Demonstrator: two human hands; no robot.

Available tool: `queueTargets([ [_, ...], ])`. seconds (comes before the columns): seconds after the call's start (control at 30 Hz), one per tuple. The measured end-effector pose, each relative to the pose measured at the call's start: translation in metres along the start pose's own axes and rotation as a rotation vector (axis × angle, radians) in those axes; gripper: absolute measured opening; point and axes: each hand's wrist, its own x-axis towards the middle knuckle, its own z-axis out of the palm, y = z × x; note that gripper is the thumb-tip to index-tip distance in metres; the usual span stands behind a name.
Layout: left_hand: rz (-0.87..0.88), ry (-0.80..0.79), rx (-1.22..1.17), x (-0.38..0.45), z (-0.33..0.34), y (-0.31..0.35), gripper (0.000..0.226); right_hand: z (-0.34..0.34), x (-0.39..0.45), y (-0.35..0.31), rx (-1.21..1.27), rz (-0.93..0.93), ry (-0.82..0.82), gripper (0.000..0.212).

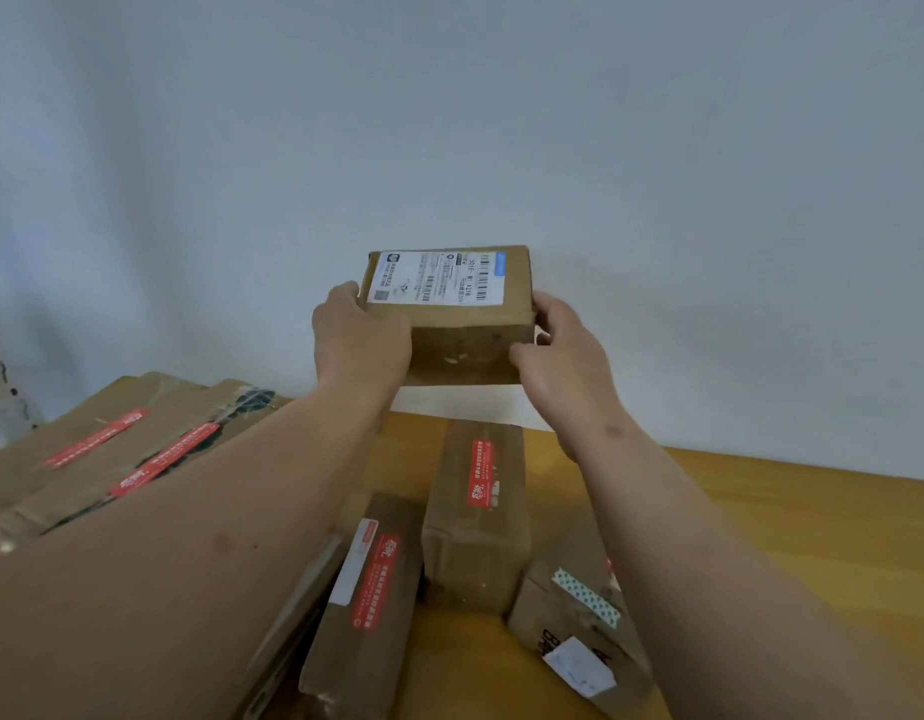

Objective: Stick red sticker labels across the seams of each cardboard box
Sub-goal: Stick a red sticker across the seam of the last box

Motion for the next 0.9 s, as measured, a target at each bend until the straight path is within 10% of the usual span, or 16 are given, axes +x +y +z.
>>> queueTargets([
  [0.43,-0.096,-0.16,-0.313,-0.136,-0.107,0.04,0.026,-0.079,-0.183,-0.05,0.114,-0.292,0.086,0.041],
  [0.9,-0.485,-0.92,-0.066,-0.28,-0.151,-0.048,0.035,-0.09,-0.303,-0.031,-0.23,-0.333,-0.312,0.067],
])
